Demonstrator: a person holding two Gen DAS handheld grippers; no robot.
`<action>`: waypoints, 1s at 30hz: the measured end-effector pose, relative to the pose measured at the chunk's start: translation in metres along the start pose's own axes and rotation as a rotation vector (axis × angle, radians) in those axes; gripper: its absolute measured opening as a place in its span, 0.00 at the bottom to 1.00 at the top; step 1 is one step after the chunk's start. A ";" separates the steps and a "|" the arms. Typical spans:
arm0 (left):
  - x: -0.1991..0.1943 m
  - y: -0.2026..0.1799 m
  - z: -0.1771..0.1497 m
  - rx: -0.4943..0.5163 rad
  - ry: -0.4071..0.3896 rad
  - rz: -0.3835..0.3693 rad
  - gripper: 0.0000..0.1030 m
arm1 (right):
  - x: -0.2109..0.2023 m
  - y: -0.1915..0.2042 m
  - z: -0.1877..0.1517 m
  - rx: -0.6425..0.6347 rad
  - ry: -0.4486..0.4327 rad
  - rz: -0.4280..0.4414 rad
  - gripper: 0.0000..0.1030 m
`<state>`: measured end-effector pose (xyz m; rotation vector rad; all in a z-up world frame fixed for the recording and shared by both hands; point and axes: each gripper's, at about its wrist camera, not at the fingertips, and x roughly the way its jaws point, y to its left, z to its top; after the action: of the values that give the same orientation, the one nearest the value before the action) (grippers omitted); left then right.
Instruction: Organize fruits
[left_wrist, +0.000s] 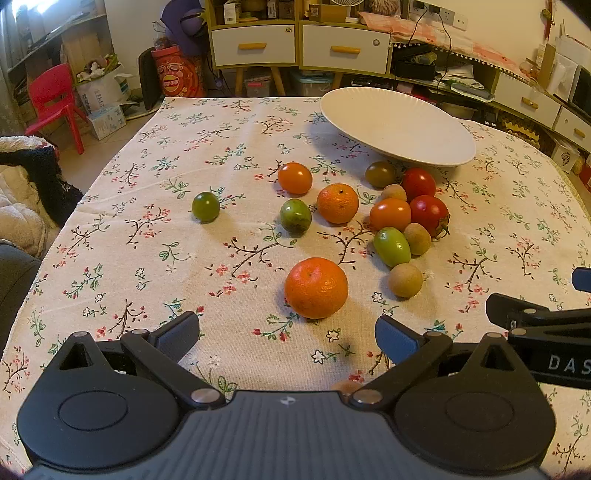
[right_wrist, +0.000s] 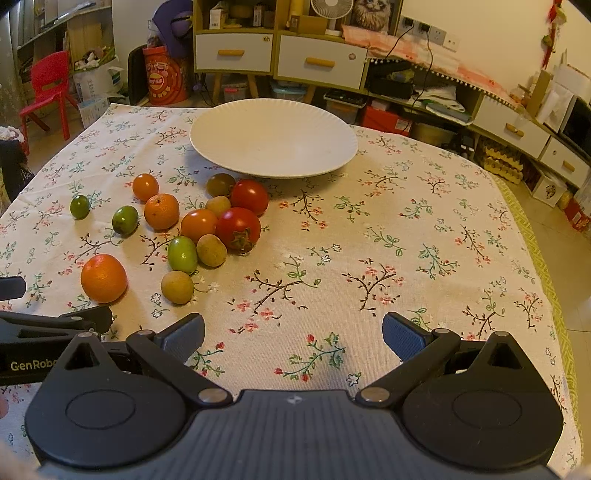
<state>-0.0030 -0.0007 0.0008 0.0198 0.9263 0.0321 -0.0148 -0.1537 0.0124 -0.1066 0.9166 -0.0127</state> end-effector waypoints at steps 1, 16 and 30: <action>0.000 0.000 0.000 0.000 0.000 0.001 0.94 | 0.000 0.000 0.000 0.000 0.000 0.000 1.00; 0.000 0.000 0.000 -0.001 0.000 0.001 0.94 | -0.001 0.003 -0.001 0.001 0.003 0.003 1.00; 0.000 -0.001 0.000 -0.001 0.000 0.001 0.94 | -0.001 0.002 -0.001 0.002 0.005 0.003 1.00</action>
<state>-0.0028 -0.0016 0.0003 0.0192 0.9266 0.0334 -0.0162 -0.1516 0.0122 -0.1030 0.9220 -0.0110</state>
